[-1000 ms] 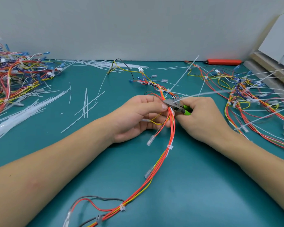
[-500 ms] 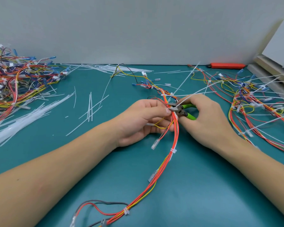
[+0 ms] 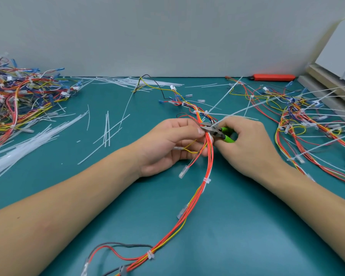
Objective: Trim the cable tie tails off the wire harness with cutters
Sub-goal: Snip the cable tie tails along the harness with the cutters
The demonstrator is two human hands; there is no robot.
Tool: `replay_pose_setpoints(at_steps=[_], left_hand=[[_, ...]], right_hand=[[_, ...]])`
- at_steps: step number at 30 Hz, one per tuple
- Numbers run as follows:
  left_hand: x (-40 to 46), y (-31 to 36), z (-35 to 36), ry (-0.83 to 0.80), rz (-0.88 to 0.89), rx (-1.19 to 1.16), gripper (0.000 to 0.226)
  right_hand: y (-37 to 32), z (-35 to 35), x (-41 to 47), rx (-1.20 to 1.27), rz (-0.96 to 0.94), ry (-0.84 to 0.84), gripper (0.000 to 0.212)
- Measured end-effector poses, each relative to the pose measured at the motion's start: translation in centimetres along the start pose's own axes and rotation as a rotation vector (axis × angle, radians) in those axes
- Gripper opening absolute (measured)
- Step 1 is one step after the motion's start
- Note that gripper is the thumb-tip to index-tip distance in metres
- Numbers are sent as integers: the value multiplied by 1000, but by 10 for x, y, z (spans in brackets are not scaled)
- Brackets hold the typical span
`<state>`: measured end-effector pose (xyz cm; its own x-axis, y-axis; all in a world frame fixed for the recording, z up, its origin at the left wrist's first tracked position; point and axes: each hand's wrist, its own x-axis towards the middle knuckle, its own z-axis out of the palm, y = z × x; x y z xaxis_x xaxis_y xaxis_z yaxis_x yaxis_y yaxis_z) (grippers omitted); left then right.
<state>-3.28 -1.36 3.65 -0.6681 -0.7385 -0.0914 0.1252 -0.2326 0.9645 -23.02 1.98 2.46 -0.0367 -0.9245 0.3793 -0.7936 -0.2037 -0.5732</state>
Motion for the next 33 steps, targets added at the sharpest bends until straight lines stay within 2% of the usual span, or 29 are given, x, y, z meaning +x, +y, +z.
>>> replay_pose_setpoints(at_steps=[5,16,20,25,30,33], left_hand=[[1,0,0,11,-9,-10,13],[1,-1,0,3,-7,-7,21],[0,-1,1,-4,4,-1,25],[0,-1,1,2,8,4,20],[1,-2,0,5,0,17,15],[1,-2,-1,6,-3,15,15]], right_hand=[[1,0,0,-3,-40,-5,35],[4,0,4,-19,-21,-9,12],[4,4,3,-59,36,-25,25],[5,3,2,3,24,-23,14],[1,0,2,14,-87,-2,29],[2,-1,2,29,-100,-5,31]])
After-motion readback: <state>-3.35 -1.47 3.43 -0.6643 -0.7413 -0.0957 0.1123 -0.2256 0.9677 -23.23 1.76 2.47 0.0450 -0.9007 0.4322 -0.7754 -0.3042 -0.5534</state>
